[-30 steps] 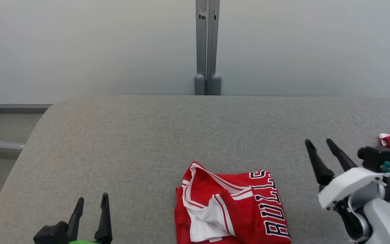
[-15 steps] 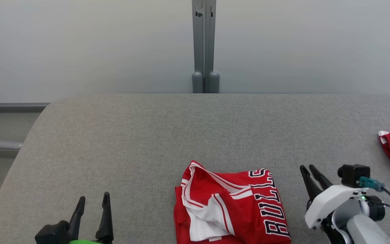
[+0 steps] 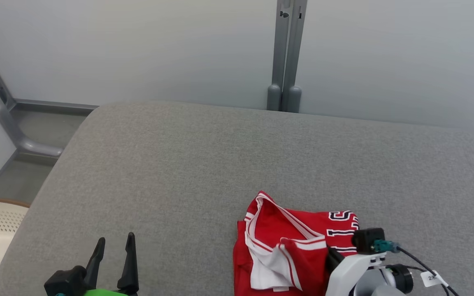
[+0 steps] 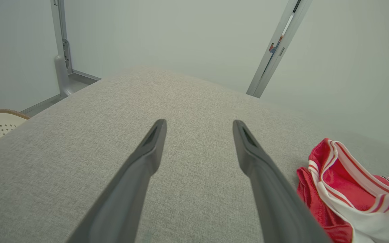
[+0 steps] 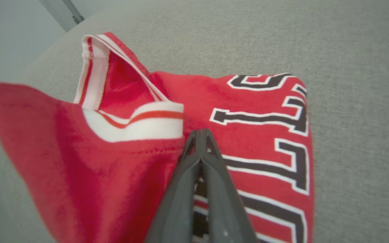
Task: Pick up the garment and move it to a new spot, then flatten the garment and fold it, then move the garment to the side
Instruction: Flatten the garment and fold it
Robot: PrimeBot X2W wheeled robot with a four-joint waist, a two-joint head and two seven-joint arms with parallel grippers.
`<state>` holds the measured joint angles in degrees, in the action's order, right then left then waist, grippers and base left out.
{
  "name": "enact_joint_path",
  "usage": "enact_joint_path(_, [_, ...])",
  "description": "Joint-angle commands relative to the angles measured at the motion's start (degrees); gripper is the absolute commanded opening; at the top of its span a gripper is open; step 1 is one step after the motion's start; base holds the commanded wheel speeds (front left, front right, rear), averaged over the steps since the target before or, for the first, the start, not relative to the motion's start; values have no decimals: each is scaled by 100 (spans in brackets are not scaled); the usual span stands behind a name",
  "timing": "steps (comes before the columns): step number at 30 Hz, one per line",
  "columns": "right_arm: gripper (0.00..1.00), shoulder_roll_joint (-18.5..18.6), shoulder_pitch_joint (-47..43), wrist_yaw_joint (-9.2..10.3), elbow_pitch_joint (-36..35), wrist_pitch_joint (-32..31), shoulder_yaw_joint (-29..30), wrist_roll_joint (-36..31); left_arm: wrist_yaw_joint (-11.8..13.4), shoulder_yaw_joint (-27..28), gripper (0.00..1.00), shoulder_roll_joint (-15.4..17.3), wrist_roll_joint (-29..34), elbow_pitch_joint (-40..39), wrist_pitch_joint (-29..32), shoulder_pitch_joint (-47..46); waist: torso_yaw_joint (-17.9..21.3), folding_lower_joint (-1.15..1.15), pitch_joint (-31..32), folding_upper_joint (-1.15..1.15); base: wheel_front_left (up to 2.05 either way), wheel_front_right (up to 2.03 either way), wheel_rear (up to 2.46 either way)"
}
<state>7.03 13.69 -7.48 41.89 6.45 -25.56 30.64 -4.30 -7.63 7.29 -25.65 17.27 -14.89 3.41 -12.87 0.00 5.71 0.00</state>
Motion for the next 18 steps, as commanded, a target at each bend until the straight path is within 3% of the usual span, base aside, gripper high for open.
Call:
enact_joint_path(1, [0, -58, 81, -3, 46, 57, -151, 85, -13, 6, 100, 61, -30, 18, -5, -95, -189, 0, -11, 0, 0, 0, 0])
enact_joint_path(13, [0, -356, 251, -3, -40, 246, -1904, 982, 13, -43, 100, 88, -74, 61, 8, -156, -387, 0, -28, 0, 0, 0, 0])
enact_joint_path(18, [0, -131, 517, -3, -266, 577, -2220, 1283, 43, -30, 100, 108, -90, 16, 1, -118, -230, 0, -11, 0, 0, 0, 0])
